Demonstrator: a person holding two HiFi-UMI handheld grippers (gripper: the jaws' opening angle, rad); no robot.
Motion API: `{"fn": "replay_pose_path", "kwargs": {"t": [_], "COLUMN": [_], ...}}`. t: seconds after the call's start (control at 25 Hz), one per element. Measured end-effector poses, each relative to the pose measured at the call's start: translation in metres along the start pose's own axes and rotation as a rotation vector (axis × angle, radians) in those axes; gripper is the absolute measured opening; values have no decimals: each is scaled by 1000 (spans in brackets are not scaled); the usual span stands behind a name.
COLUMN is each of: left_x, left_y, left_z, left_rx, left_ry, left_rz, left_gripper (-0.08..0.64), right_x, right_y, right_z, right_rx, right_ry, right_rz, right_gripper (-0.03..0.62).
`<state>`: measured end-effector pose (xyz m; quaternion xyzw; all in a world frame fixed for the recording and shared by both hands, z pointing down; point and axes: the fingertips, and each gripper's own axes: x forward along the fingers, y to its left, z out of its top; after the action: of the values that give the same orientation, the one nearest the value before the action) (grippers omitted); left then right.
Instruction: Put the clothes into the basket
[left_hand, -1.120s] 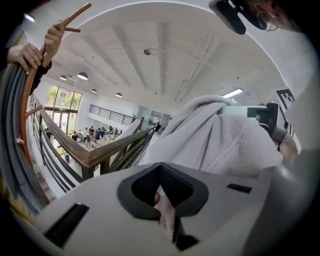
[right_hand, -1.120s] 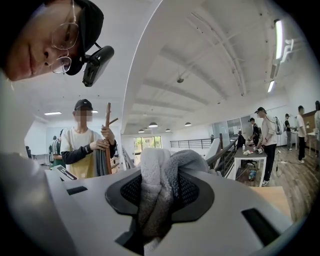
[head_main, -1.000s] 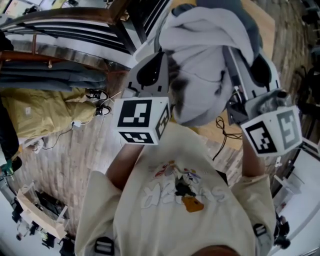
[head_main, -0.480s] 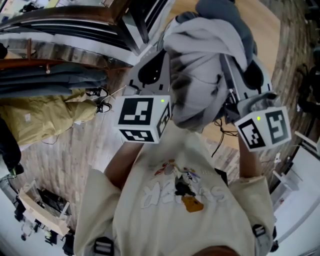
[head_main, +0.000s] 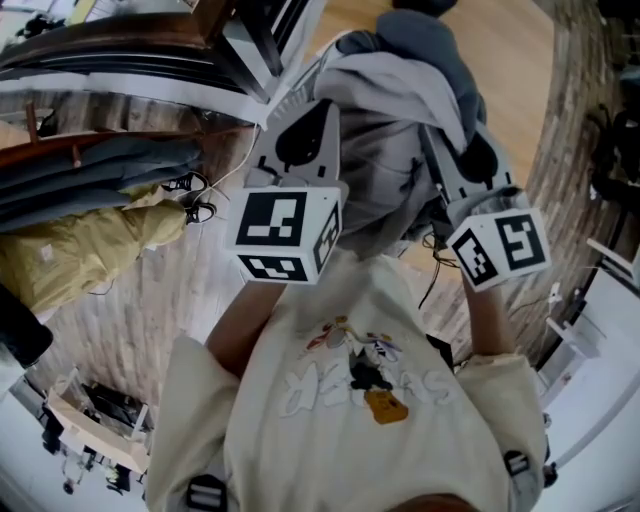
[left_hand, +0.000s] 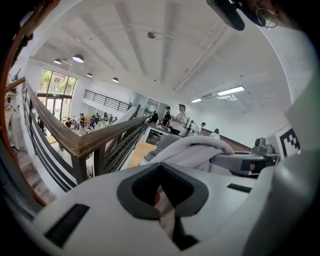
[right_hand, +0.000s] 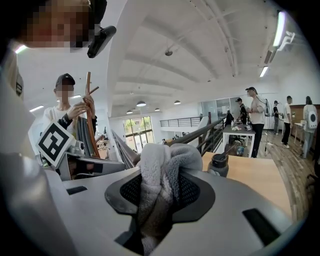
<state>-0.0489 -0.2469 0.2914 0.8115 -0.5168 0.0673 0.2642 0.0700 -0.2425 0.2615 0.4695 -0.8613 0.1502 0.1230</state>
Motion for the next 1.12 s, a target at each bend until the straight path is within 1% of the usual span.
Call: {"fn": "replay_pose_path", "kwargs": {"t": [0.16, 0.28, 0.44, 0.68, 0.8, 1.0, 1.12], "left_x": [3, 4, 6, 12, 17, 25, 29], "left_y": [-1, -3, -4, -5, -5, 0, 3], "left_z": [-14, -25, -40, -56, -61, -70, -75], "left_rx": [-10, -17, -42, -53, -53, -63, -73], "left_ry": [36, 62, 102, 140, 154, 179, 193], "left_rz": [-8, -12, -30, -36, -39, -33, -27], "left_gripper": [2, 2, 2, 2, 2, 2, 2], "right_x": [1, 4, 12, 30, 40, 59, 68], "right_y": [-10, -17, -23, -19, -27, -44, -49], "right_z": [-22, -38, -56, -83, -105, -146, -161], "right_rx": [28, 25, 25, -21, -6, 54, 68], "right_ry": [28, 54, 75, 148, 196, 271, 307], "right_rz": [-29, -48, -97, -109, -112, -126, -120], "right_gripper": [126, 126, 129, 129, 130, 132, 132]}}
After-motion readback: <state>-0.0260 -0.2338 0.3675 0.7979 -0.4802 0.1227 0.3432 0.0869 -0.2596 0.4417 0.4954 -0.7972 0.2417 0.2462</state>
